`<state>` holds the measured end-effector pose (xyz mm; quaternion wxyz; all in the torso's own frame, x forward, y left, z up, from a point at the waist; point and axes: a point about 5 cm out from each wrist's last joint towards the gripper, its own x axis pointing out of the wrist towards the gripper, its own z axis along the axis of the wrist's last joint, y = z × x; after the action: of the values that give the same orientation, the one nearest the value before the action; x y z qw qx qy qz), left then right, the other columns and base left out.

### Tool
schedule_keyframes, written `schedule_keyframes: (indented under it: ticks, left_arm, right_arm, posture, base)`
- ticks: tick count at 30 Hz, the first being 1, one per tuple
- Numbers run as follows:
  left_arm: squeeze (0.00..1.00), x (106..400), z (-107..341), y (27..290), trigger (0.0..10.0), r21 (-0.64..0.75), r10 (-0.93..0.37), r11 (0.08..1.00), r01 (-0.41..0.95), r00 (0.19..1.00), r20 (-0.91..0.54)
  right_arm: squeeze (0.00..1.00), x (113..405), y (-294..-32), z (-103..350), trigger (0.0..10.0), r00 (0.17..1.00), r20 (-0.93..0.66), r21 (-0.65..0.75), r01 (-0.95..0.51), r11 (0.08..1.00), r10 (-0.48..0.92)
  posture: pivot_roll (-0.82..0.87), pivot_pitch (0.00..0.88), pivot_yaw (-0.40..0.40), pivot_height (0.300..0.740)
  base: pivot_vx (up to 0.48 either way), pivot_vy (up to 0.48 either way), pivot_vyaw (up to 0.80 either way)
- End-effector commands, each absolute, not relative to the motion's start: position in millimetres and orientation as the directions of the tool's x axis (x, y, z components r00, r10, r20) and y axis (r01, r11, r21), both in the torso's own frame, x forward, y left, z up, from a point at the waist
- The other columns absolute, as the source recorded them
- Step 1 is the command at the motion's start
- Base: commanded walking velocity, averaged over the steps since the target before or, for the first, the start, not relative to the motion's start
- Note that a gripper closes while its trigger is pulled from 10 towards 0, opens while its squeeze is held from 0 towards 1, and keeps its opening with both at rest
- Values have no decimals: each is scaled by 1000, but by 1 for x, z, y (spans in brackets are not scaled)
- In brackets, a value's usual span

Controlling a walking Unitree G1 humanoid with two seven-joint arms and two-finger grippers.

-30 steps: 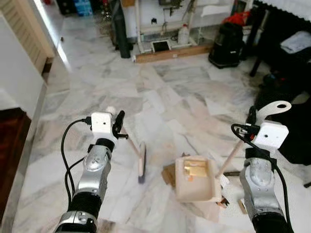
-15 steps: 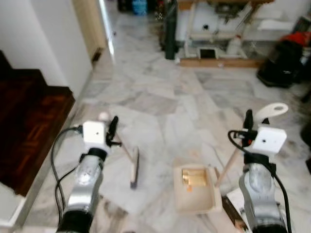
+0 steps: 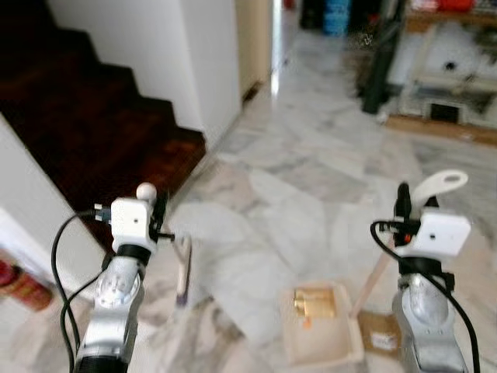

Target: Sweep floor

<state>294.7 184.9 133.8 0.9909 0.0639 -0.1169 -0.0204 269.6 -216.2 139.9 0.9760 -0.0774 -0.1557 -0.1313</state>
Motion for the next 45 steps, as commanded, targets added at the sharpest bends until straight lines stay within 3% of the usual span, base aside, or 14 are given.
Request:
schedule_keyframes:
  ticks: [1,45]
  left_arm:
    - [0,299,153,181,10000,143,-66,989,24,952,300]
    - [0,294,153,173,10000,109,-35,994,7,965,259]
  right_arm:
    - [0,272,-214,159,10000,890,397,-91,281,955,-224]
    - [0,274,-209,169,10000,904,368,-60,255,965,-216]
  posture:
    - [-22,1,63,740]
    - [-17,72,52,740]
  base:
    - [0,0,800]
    - [0,0,800]
